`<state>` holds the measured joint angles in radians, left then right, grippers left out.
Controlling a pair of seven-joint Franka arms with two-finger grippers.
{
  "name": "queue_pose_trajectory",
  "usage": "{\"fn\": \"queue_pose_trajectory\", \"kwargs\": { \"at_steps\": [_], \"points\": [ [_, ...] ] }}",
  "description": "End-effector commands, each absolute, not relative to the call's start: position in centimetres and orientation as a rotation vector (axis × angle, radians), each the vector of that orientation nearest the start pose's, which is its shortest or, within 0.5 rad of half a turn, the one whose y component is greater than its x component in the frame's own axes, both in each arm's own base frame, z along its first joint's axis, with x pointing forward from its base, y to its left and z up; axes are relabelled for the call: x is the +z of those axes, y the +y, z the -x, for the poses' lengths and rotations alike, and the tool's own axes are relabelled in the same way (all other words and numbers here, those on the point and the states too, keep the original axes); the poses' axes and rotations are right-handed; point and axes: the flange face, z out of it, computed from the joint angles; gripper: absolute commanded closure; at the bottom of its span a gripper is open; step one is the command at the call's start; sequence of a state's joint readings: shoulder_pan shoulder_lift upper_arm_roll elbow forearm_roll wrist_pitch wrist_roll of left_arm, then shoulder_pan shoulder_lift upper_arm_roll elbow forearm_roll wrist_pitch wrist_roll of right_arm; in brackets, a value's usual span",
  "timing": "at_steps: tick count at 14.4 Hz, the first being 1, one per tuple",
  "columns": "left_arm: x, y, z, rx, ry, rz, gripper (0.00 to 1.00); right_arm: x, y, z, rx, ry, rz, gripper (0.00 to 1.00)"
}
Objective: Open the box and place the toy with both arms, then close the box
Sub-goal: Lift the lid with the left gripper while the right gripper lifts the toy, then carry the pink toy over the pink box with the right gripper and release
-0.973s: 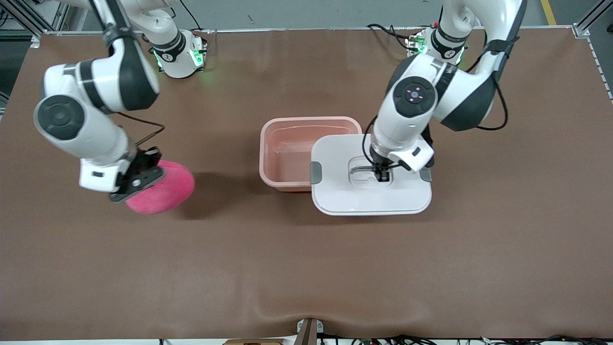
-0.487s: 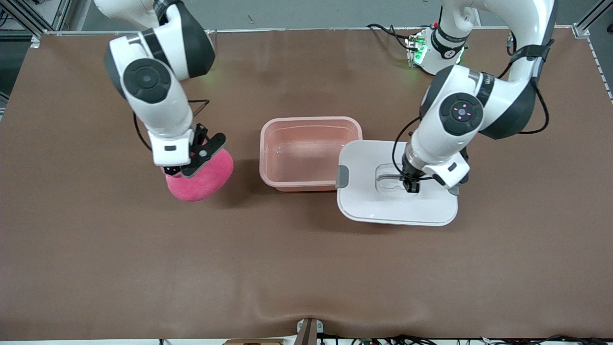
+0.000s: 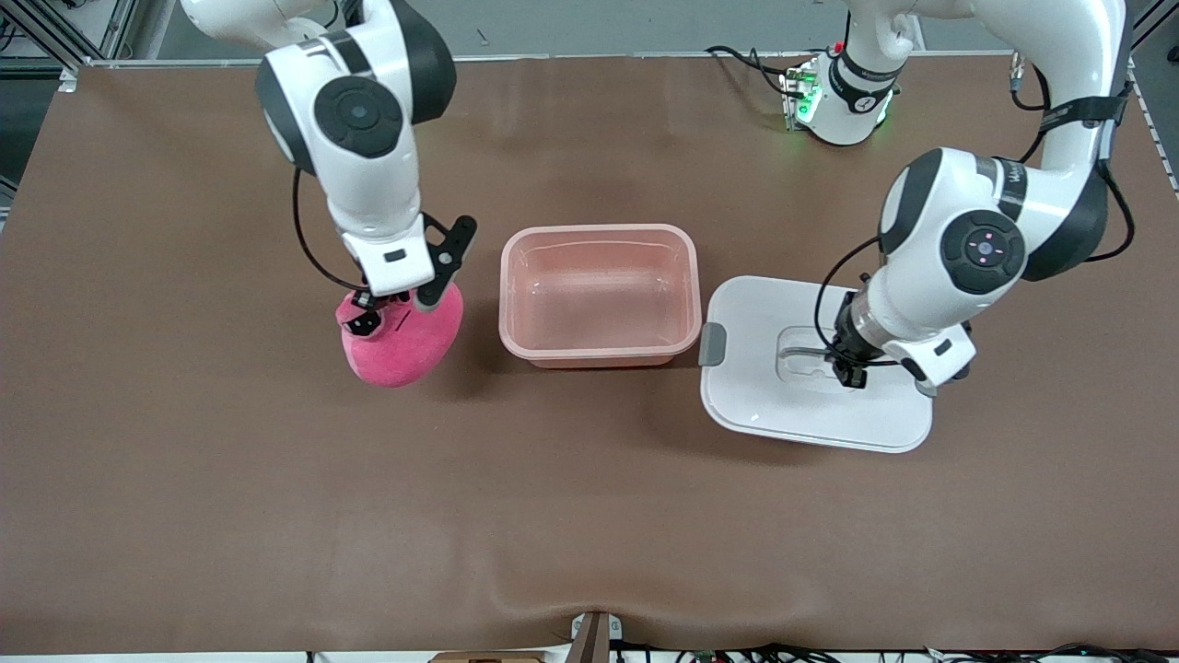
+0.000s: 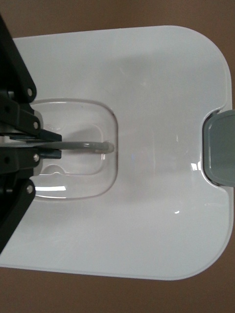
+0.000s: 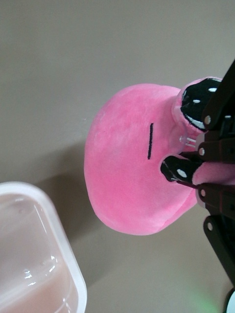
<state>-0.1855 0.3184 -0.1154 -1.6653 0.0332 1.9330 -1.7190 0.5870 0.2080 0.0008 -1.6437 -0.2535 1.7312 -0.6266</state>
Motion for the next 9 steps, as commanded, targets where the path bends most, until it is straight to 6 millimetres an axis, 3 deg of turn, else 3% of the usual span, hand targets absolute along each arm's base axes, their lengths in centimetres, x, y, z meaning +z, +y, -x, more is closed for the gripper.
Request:
{"fn": "queue_pose_trajectory", "kwargs": {
  "at_steps": [1,5,7,9],
  "points": [
    [42.8,-15.4,-61.7,0.019,-2.012,2.372,1.0,49.7,35.7,-49.3,0.198,-2.217,2.664,1.0],
    [42.6,-15.0,-61.8,0.011,-2.013,2.371,1.0,49.5,39.7,-46.1,0.2,-2.453,2.543,1.0],
    [42.5,-13.3,-62.2,0.006,-2.04,2.352,1.0,49.6,41.7,-44.3,0.187,-2.576,2.481,1.0],
    [42.3,-13.0,-62.3,0.011,-2.006,2.378,1.0,49.3,44.0,-42.0,0.213,-2.735,2.432,1.0]
  ]
}}
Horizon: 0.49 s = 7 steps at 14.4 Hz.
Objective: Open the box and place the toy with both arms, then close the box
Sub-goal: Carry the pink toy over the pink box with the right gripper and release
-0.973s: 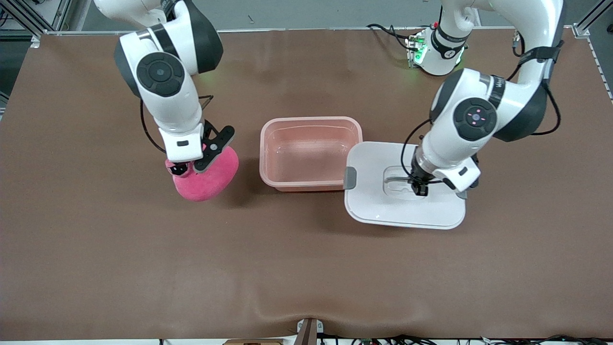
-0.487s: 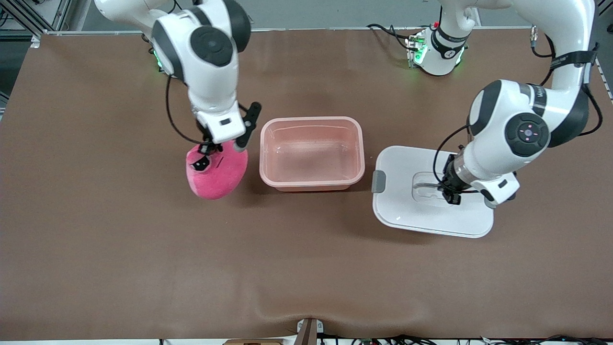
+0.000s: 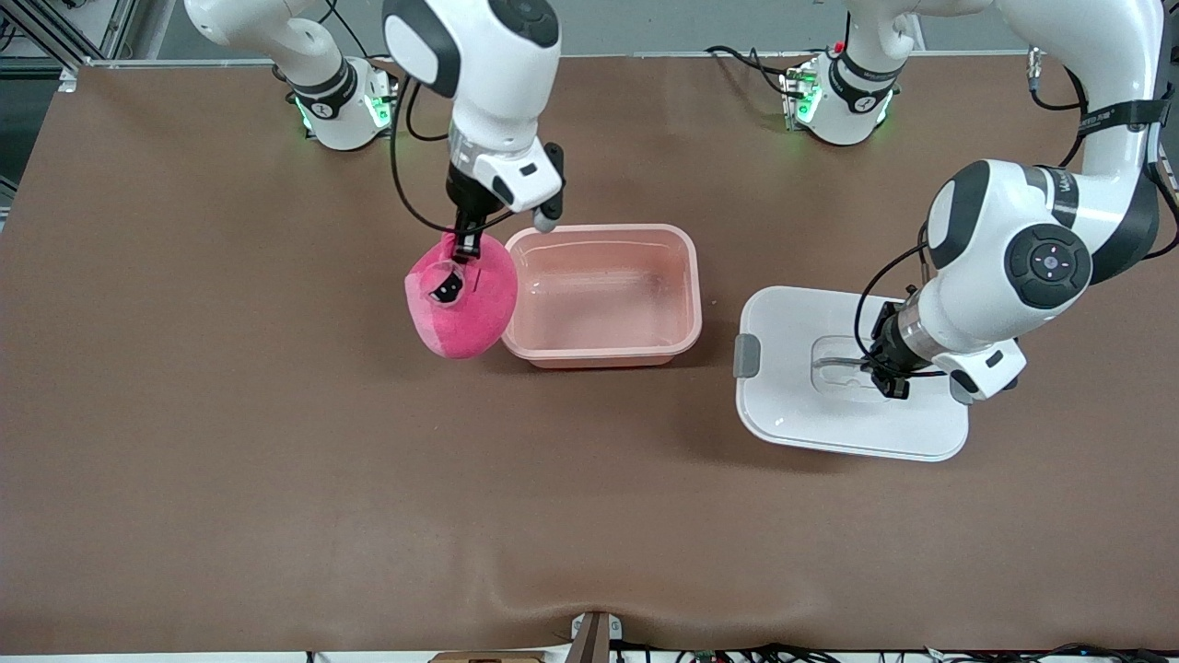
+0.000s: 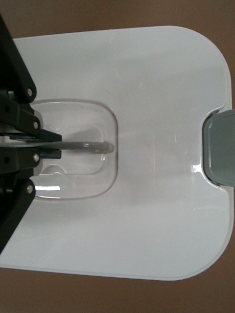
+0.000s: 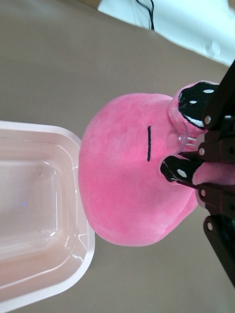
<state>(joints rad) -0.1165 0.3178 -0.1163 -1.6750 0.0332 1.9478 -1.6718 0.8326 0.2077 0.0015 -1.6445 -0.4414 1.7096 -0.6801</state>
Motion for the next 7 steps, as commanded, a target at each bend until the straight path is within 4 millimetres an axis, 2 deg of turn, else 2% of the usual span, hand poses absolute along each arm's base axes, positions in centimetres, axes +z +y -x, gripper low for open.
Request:
{"fn": "queue_pose_trajectory", "kwargs": {
  "at_steps": [1,2,4,5,7],
  "points": [
    [42.1,-12.6,-62.4,0.014,-2.006,2.375,1.0,49.2,45.1,-40.8,-0.148,1.966,-1.694,1.0],
    [42.2,-11.9,-62.6,0.013,-2.02,2.365,1.0,49.0,45.6,-40.2,-0.158,1.972,-1.677,1.0],
    [42.1,-12.0,-62.6,0.009,-2.019,2.371,1.0,48.8,46.2,-39.7,-0.159,1.985,-1.66,1.0],
    [42.1,-12.1,-62.7,0.006,-2.019,2.375,1.0,48.2,47.2,-38.9,-0.161,1.996,-1.639,1.0],
    [42.1,-12.1,-62.7,0.005,-2.019,2.376,1.0,46.9,47.8,-38.9,-0.179,1.994,-1.612,1.0]
  ]
}}
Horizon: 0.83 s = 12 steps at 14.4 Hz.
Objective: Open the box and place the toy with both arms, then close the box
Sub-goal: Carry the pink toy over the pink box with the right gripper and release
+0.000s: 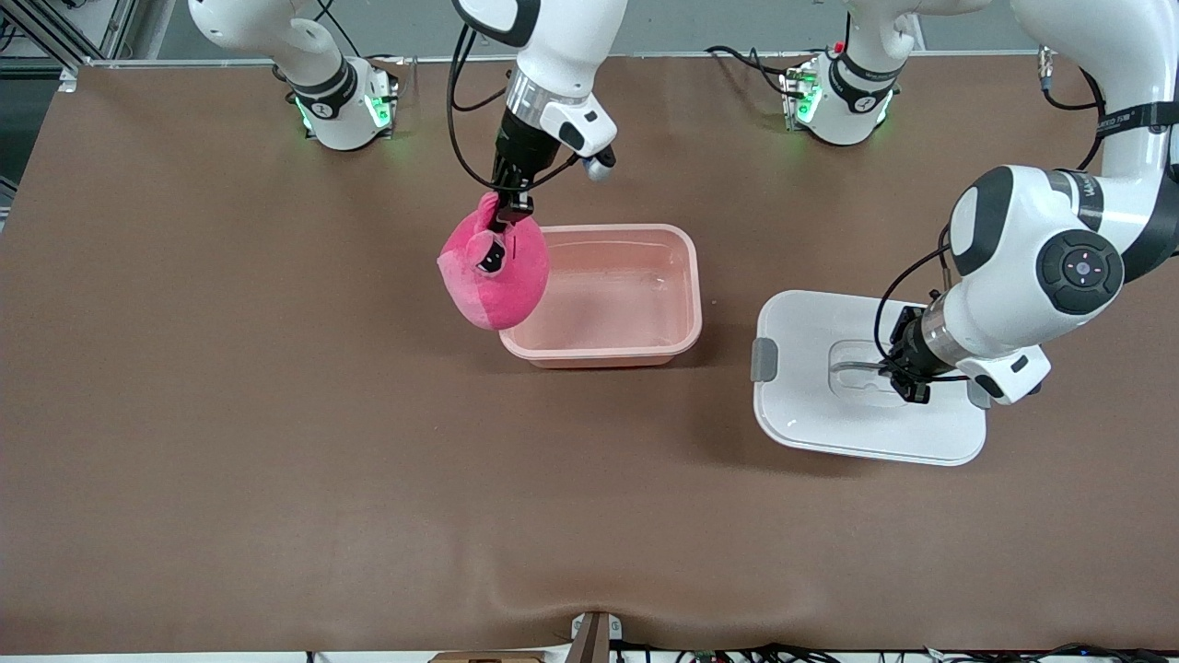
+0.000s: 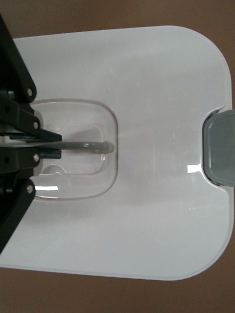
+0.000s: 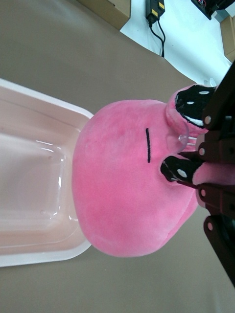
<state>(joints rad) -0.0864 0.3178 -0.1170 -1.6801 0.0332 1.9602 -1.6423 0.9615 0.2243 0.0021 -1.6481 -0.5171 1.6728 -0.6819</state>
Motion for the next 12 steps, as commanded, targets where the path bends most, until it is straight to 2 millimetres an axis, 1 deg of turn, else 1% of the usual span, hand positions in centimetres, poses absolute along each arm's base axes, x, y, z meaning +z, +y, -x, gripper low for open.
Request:
{"fn": "queue_pose_trajectory", "kwargs": {
  "at_steps": [1,3,5,7,10,11,12],
  "points": [
    [41.8,-12.0,-62.6,0.01,-2.018,2.371,1.0,46.5,48.1,-39.0,-0.188,1.995,-1.605,1.0],
    [41.8,-12.1,-62.5,0.009,-2.015,2.375,1.0,45.7,48.5,-39.1,-0.221,1.993,-1.596,1.0],
    [41.7,-12.2,-62.6,0.01,-2.013,2.377,1.0,45.0,49.5,-39.0,-0.252,1.992,-1.581,1.0],
    [41.7,-12.2,-62.6,0.01,-2.013,2.377,1.0,44.4,50.3,-39.6,-0.31,1.967,-1.59,1.0],
    [41.7,-12.1,-62.5,0.011,-2.012,2.376,1.0,43.1,51.8,-38.7,-0.334,1.974,-1.557,1.0],
    [41.7,-12.1,-62.6,0.011,-2.014,2.374,1.0,42.7,51.9,-38.7,-0.342,1.975,-1.555,1.0],
    [41.6,-12.1,-62.6,0.013,-2.012,2.375,1.0,42.7,52.0,-38.7,-0.335,1.976,-1.555,0.98]
  ]
}}
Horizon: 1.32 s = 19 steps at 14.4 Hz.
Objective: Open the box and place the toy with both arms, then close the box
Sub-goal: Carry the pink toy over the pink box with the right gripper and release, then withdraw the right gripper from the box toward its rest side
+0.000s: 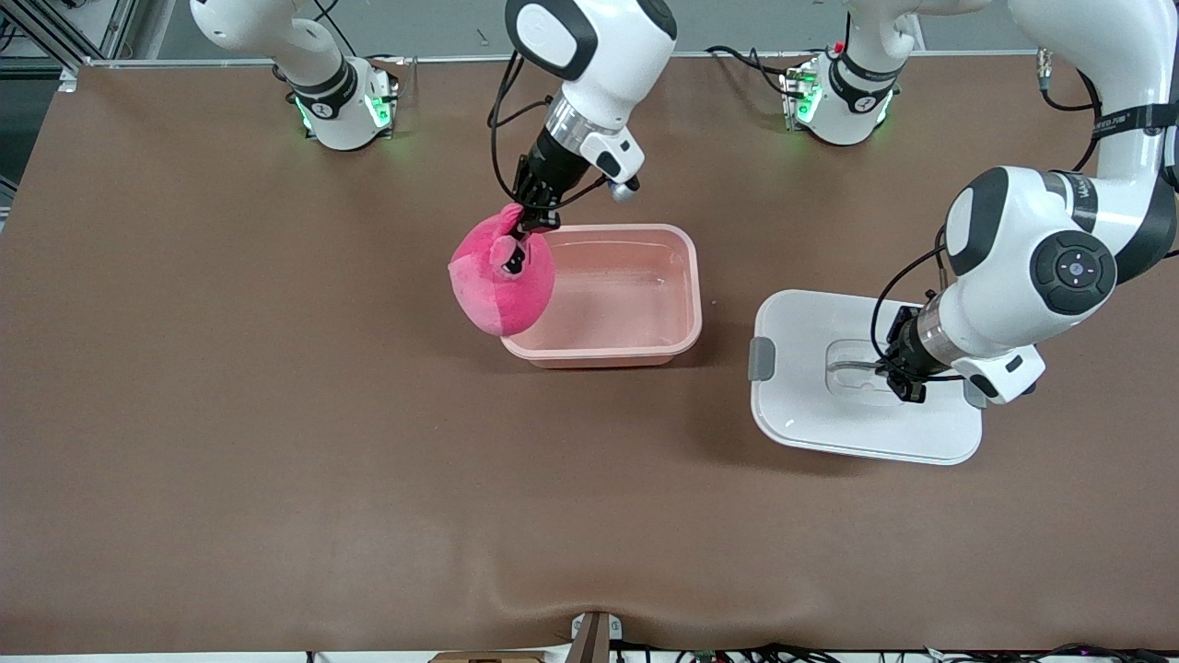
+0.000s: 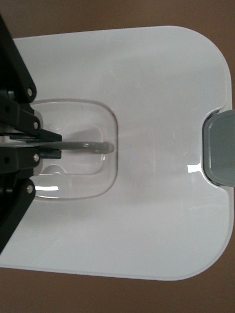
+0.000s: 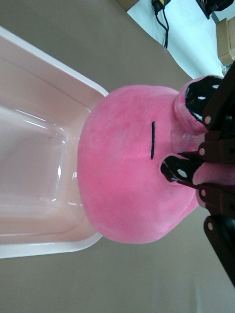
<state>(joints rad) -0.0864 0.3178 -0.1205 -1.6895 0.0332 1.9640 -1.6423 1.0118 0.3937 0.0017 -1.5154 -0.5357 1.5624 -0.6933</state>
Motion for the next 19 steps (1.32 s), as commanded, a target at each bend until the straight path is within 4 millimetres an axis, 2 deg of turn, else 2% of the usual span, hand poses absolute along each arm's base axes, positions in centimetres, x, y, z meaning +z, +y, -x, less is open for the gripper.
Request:
{"fn": "queue_pose_trajectory", "kwargs": {
  "at_steps": [1,2,7,9,11,14,15,17,19],
  "points": [
    [41.6,-12.2,-62.6,0.011,-2.012,2.376,1.0,43.1,52.3,-38.6,-0.322,1.978,-1.556,0.47],
    [41.6,-12.1,-62.6,0.007,-2.017,2.377,1.0,43.7,52.5,-38.7,-0.307,1.98,-1.563,0.0],
    [41.4,-12.2,-62.5,0.01,-2.013,2.377,1.0,48.4,53.6,-38.7,-0.194,2.006,-1.641,0.0],
    [41.4,-12.1,-62.6,0.009,-2.014,2.378,1.0,49.6,53.7,-38.8,-0.165,2.02,-1.675,0.0],
    [41.3,-12.1,-62.6,0.008,-2.015,2.379,1.0,50.3,53.0,-39.4,-0.156,2.003,-1.708,0.0],
    [41.3,-12.1,-62.6,0.007,-1.993,2.399,1.0,50.9,50.6,-41.8,-0.165,1.954,-1.765,0.0],
    [41.3,-12.1,-62.6,0.008,-1.993,2.398,1.0,51.1,49.2,-43.2,-0.169,1.921,-1.804,0.0],
    [41.5,-12.2,-62.6,0.006,-1.994,2.401,1.0,52.2,45.8,-46.5,-0.165,1.861,-1.89,0.0],
    [41.8,-12.9,-62.4,0.003,-2.001,2.401,1.0,53.1,41.4,-50.0,-0.173,1.804,-2.023,0.0]
  ]
}}
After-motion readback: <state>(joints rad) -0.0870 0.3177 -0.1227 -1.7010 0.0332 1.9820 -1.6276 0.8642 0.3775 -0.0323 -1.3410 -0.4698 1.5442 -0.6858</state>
